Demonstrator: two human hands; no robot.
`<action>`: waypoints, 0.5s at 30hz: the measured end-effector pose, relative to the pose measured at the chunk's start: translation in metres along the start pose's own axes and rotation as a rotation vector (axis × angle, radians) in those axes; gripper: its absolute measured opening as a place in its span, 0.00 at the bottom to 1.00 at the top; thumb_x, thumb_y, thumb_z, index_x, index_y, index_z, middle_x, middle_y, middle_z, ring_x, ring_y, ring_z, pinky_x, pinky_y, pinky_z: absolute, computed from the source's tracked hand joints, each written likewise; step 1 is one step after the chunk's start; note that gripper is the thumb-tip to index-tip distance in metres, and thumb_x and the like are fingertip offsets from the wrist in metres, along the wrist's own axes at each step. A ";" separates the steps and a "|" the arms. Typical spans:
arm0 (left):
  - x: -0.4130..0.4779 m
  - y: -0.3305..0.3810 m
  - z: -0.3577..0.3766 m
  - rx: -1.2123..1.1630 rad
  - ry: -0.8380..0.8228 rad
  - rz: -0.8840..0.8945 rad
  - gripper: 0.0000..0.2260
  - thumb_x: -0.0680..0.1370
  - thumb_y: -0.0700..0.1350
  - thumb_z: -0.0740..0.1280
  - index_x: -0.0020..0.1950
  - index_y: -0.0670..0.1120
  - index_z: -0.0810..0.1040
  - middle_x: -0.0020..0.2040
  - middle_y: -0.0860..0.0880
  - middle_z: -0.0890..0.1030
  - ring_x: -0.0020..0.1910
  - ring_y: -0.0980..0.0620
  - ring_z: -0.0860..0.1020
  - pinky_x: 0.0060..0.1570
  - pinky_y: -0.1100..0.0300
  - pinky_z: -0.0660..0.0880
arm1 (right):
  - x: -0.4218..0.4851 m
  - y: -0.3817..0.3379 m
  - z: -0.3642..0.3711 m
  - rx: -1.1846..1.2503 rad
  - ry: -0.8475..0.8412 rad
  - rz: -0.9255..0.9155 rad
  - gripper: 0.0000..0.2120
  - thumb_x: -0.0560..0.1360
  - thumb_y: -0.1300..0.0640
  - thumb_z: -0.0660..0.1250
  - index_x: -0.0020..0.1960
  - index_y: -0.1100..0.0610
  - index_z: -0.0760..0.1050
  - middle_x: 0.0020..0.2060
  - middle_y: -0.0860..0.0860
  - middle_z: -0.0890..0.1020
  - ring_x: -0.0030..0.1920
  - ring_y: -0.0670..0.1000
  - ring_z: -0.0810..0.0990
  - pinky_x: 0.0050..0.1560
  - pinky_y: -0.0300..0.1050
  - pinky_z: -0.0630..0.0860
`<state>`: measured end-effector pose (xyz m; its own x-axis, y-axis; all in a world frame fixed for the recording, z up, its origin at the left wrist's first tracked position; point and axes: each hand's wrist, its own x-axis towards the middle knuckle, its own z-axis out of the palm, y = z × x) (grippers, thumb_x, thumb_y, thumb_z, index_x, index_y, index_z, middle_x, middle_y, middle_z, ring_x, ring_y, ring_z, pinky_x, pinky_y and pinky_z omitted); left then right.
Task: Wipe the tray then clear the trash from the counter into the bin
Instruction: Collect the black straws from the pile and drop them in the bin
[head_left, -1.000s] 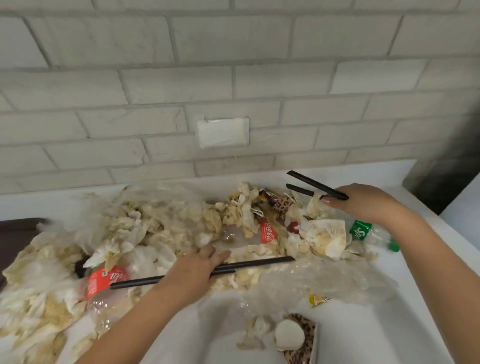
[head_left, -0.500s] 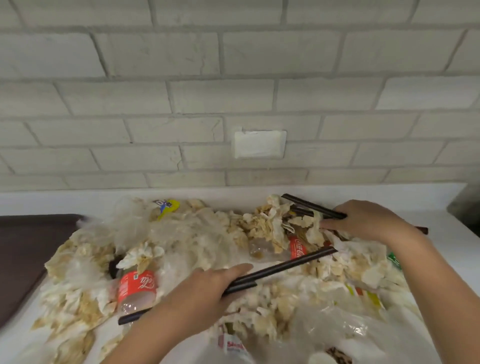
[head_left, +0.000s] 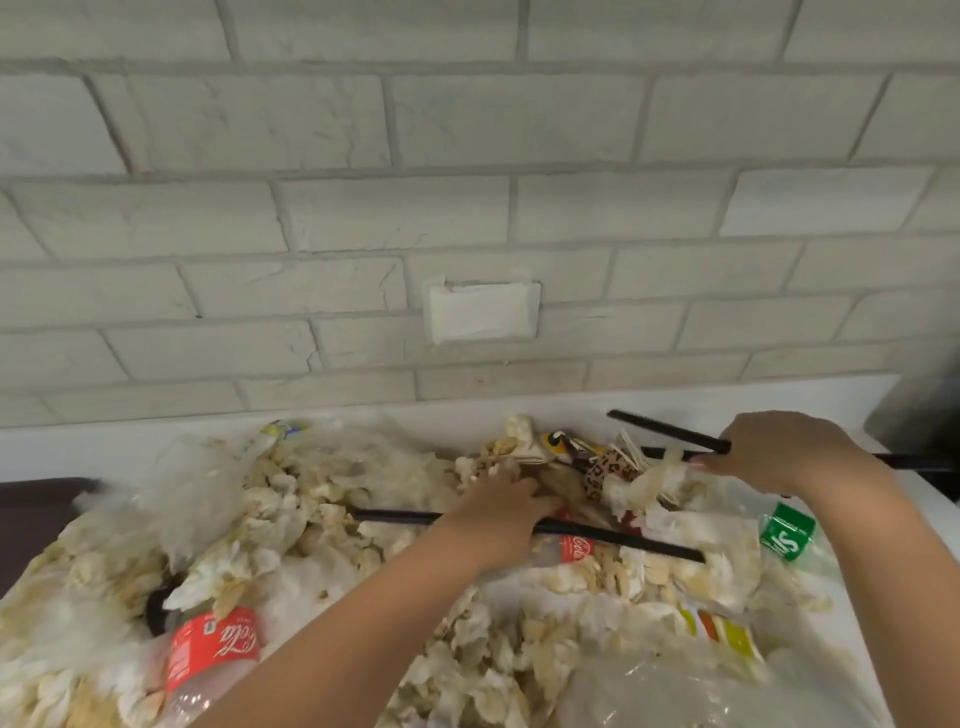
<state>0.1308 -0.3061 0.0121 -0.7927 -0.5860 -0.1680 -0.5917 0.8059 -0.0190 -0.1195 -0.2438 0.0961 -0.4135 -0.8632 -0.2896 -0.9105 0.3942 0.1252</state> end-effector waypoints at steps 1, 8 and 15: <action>-0.004 0.000 0.004 0.001 -0.001 -0.038 0.20 0.79 0.49 0.60 0.72 0.54 0.64 0.67 0.47 0.69 0.68 0.42 0.64 0.62 0.48 0.66 | 0.003 0.007 0.005 0.016 0.003 -0.004 0.20 0.76 0.36 0.58 0.35 0.51 0.68 0.33 0.47 0.74 0.36 0.48 0.74 0.40 0.41 0.70; -0.048 0.000 0.009 -0.013 -0.088 -0.093 0.19 0.81 0.52 0.56 0.72 0.57 0.63 0.68 0.48 0.67 0.65 0.43 0.67 0.60 0.50 0.68 | 0.016 0.004 0.027 0.311 0.197 -0.095 0.17 0.76 0.38 0.59 0.41 0.50 0.73 0.33 0.48 0.77 0.35 0.48 0.75 0.34 0.43 0.69; -0.065 0.000 0.018 0.032 -0.083 -0.068 0.22 0.81 0.52 0.55 0.75 0.59 0.55 0.73 0.48 0.62 0.73 0.42 0.56 0.71 0.45 0.57 | 0.004 -0.047 0.036 0.401 0.151 -0.320 0.13 0.73 0.39 0.65 0.54 0.42 0.75 0.36 0.44 0.78 0.35 0.46 0.77 0.37 0.42 0.73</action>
<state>0.1855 -0.2667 0.0052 -0.7352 -0.6315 -0.2461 -0.6377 0.7676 -0.0645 -0.0777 -0.2544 0.0549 -0.1387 -0.9842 -0.1099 -0.9297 0.1677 -0.3281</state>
